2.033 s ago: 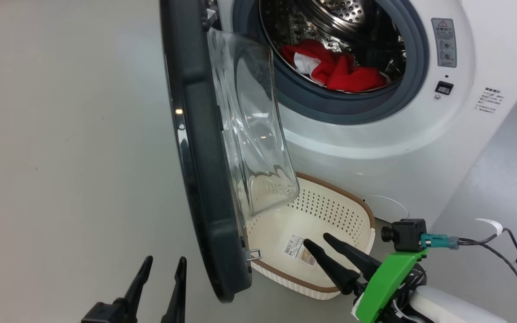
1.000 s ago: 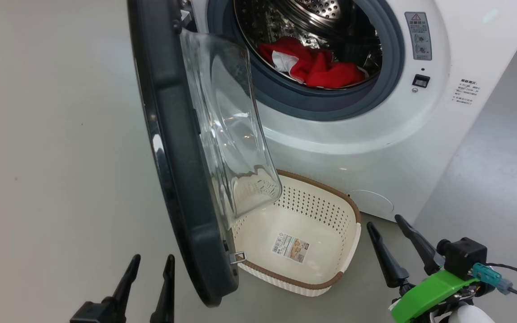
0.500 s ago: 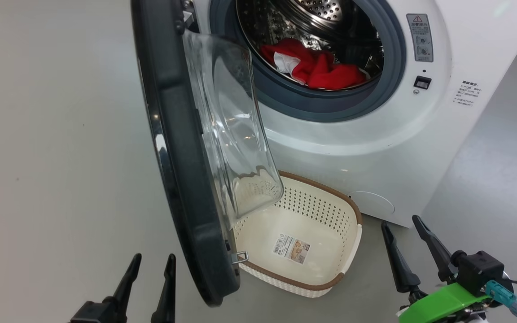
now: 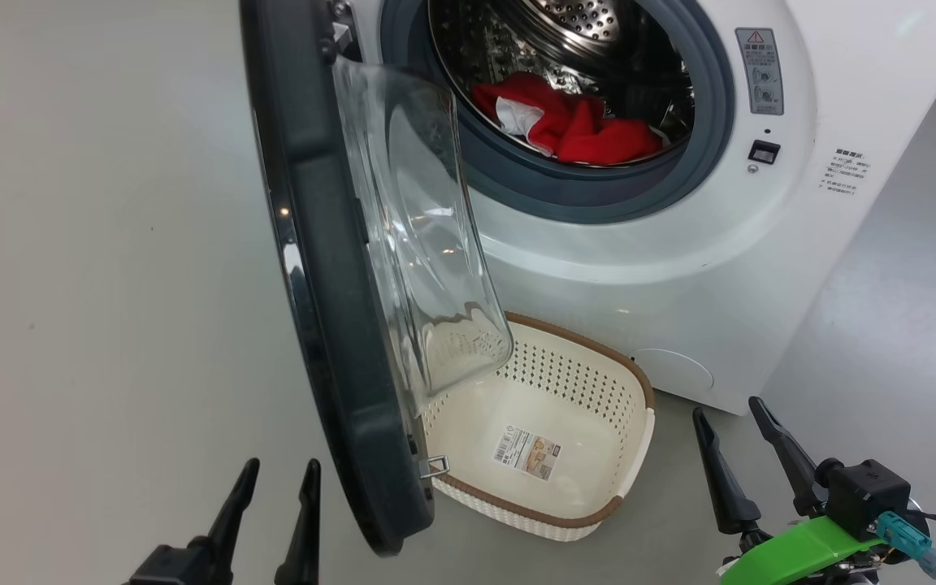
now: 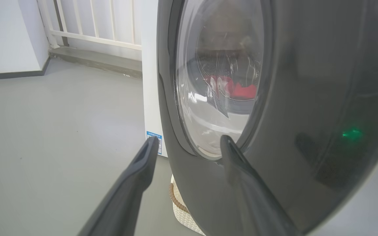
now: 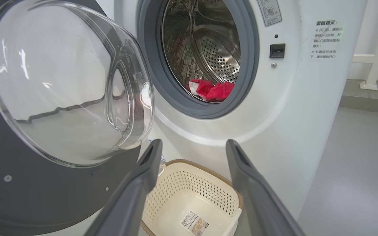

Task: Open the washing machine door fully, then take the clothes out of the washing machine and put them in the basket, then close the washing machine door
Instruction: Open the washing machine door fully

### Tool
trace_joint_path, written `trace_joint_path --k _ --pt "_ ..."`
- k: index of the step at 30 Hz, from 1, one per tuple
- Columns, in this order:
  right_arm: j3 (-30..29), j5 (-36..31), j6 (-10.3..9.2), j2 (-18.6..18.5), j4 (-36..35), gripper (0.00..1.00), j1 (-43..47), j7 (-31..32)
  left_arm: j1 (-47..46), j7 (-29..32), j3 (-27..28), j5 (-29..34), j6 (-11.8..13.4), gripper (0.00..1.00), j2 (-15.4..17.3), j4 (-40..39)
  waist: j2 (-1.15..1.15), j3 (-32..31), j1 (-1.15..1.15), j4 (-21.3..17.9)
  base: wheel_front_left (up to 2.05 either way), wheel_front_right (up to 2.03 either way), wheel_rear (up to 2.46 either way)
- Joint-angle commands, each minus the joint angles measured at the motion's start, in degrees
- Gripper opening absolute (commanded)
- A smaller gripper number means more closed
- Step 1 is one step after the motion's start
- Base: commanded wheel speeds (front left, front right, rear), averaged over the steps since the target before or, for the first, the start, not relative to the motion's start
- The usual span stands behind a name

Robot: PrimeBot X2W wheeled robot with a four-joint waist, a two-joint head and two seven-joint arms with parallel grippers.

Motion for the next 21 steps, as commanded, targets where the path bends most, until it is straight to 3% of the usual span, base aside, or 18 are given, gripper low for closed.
trace_joint_path --k 1,2,3,12,17,21 --pt "1.15 -0.5 0.37 -0.02 -1.14 1.0 0.29 -0.37 -1.66 -0.69 2.2 -0.2 0.06 0.39 0.44 -1.71 0.0 -0.14 0.0 -0.02 0.0 0.0 0.0" --pt "1.16 -0.49 0.37 0.02 -1.13 1.0 0.33 -0.37 -1.7 -0.69 2.39 -0.34 0.05 0.1 0.44 -1.94 0.0 -0.26 0.0 -0.02 0.0 0.0 0.0" --pt "1.2 -0.48 0.37 0.05 -1.13 1.0 0.38 -0.37 -1.75 -0.69 2.63 -0.37 0.05 0.0 0.44 -2.2 0.0 -0.34 0.0 -0.03 0.0 0.0 0.0" --pt "1.21 -0.32 0.37 0.29 -1.0 1.0 0.46 -0.37 -4.64 -0.69 5.56 -2.1 1.06 0.0 0.44 -12.72 0.0 -0.69 0.0 0.12 0.0 0.0 0.0" --pt "1.26 -0.23 0.37 0.35 -1.1 1.0 0.29 -0.37 -5.52 -0.69 2.16 -0.85 1.97 0.0 0.44 -24.04 0.0 -0.62 0.0 -0.02 0.0 0.0 0.0" --pt "1.16 -0.19 0.37 0.37 -1.11 1.0 0.27 -0.37 -4.84 -0.69 -1.94 -0.05 2.22 0.0 0.44 -27.83 0.0 -0.61 0.0 -0.08 0.0 0.0 0.0"
